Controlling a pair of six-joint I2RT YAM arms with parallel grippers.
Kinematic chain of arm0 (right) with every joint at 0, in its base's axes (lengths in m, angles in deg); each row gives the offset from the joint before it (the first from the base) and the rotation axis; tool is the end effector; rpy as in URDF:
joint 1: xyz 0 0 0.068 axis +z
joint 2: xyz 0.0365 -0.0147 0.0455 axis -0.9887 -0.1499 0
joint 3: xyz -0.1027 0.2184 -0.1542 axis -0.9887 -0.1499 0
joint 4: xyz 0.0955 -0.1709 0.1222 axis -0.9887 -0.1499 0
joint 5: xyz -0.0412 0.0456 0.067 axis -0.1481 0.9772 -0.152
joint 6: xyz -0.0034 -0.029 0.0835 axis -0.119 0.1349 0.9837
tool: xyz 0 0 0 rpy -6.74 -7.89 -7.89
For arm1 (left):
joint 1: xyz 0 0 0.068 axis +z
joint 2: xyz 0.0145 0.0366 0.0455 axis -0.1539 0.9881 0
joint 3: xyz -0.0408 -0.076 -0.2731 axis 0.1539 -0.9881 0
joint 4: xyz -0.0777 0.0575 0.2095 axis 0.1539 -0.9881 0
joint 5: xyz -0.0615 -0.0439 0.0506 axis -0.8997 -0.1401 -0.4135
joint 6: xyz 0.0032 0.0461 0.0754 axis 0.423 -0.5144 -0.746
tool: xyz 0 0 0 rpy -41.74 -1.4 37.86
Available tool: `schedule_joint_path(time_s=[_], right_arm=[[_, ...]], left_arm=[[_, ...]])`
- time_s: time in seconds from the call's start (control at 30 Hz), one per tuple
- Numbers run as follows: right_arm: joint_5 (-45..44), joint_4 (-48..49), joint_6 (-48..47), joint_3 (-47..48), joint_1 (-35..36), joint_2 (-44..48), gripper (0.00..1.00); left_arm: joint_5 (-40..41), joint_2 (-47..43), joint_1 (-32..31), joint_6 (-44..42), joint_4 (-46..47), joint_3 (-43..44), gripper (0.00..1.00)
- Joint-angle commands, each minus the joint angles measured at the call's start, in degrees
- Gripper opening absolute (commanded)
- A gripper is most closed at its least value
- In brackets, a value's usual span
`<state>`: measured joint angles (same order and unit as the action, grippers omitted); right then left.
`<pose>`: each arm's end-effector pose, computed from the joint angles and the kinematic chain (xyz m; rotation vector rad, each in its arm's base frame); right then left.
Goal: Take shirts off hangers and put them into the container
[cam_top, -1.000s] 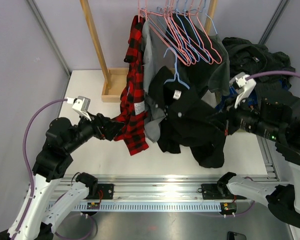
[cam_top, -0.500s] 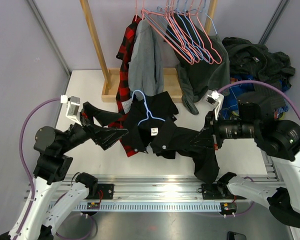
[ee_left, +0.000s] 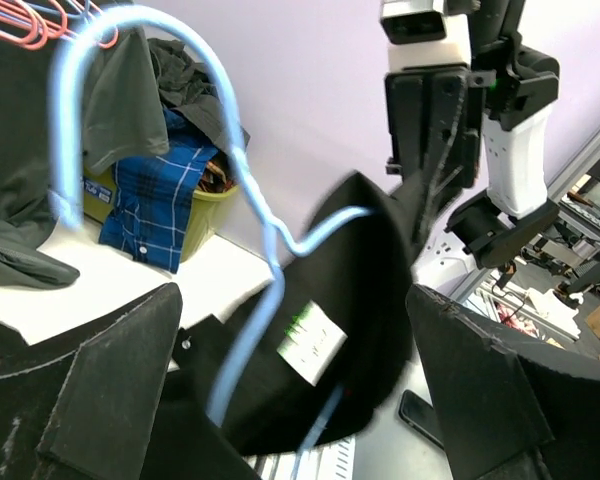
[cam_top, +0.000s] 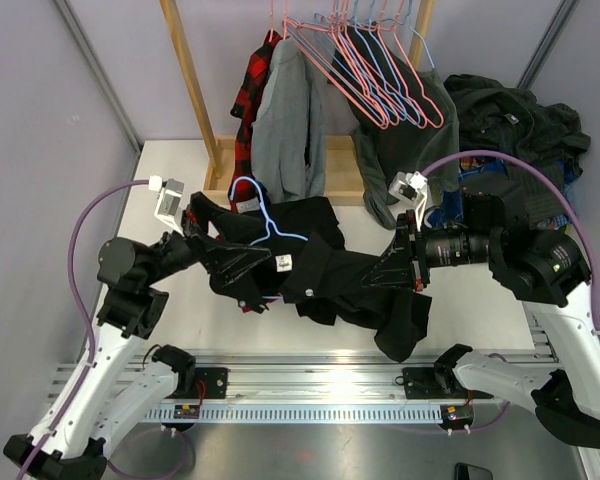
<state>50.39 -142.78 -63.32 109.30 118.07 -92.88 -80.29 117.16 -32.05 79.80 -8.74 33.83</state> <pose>0.0743 0.1244 0.4611 -0.9999 1.9028 1.2843 0.0887 -0.0988 0.4254 0.5372 1.3462 -1.4385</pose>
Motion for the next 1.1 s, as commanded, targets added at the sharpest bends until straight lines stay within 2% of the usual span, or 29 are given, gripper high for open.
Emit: schedule_joint_path(time_s=[0.0,0.1,0.2,0.23,0.27,0.4,0.57,0.6,0.7,0.73,0.77,0.87,0.9,1.0,1.03,1.07], right_arm=[[6.97,4.34,0.13,-0.06,0.32,1.28,0.00],[7.76,4.34,0.04,-1.73,0.32,1.72,0.00],[7.85,4.60,0.21,-2.96,0.32,2.16,0.00],[7.85,4.95,0.30,-3.14,0.32,2.33,0.00],[7.94,5.48,0.30,-3.32,0.32,2.33,0.00],[8.55,6.36,0.56,-3.93,0.32,2.33,0.00],[9.34,8.64,0.92,-4.37,0.32,2.33,0.00],[9.43,9.00,1.00,-4.46,0.32,2.16,0.00],[9.61,9.70,1.09,-4.81,0.32,1.98,0.00],[9.78,9.88,1.18,-4.99,0.32,1.98,0.00],[9.61,10.40,1.27,-5.16,0.23,1.98,0.00],[8.29,10.23,1.62,-5.34,0.32,1.98,0.02],[7.86,10.06,1.19,-5.34,0.32,1.81,0.14],[6.97,9.44,0.57,-5.86,0.32,1.98,0.29],[6.80,9.44,0.48,-6.04,0.32,2.16,0.41],[6.62,9.53,0.48,-6.30,0.32,2.33,0.43]], left_arm=[[-1.37,1.35,-0.18,0.94,9.14,0.70,0.99],[-1.02,2.93,-0.26,3.14,13.97,0.61,0.98],[-1.11,4.69,-0.35,5.69,18.63,0.61,0.90],[-1.28,5.04,-0.44,6.13,19.35,0.70,0.85],[-1.46,5.65,-0.62,7.00,19.96,0.79,0.75],[-2.25,6.71,-1.49,8.41,23.13,0.61,0.57],[-2.78,6.19,-2.02,7.98,22.87,0.79,0.42],[-2.86,6.01,-2.11,7.71,21.82,1.22,0.32],[-2.87,5.57,-2.11,6.48,19.71,1.66,0.13],[-2.52,5.05,-2.20,6.22,19.27,1.66,0.03],[-2.34,4.70,-2.11,5.52,18.66,1.75,0.00],[-1.29,3.47,-2.11,2.80,14.78,3.25,0.00],[-0.67,3.20,-2.11,1.92,12.08,5.07,0.00],[3.62,1.71,-2.11,-5.27,0.32,9.91,0.00],[7.64,1.36,-2.11,-7.47,-2.94,13.84,0.00],[10.12,1.18,-2.11,-12.02,-9.50,15.97,0.00]])
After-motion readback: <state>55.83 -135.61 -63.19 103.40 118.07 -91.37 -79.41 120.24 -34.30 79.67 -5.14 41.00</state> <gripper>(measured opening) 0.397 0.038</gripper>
